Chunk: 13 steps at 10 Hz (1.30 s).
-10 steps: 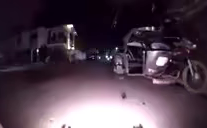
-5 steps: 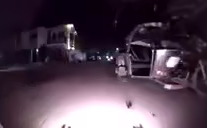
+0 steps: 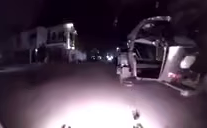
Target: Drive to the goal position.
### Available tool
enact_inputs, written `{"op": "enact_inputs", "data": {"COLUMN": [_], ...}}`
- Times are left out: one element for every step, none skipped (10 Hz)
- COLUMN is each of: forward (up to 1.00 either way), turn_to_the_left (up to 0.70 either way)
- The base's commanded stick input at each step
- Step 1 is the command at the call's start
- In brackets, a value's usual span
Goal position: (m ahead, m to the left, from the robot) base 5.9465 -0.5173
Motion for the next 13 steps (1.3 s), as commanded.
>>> {"op": "enact_inputs", "data": {"forward": [0.60, 0.60, 0.60, 0.60, 0.60, 0.60, 0.60, 0.60, 0.60, 0.60, 0.60, 0.60, 0.60], "turn_to_the_left": [0.00, 0.00, 0.00, 0.00, 0.00, 0.00, 0.00, 0.00, 0.00, 0.00, 0.00, -0.01, -0.04]}}
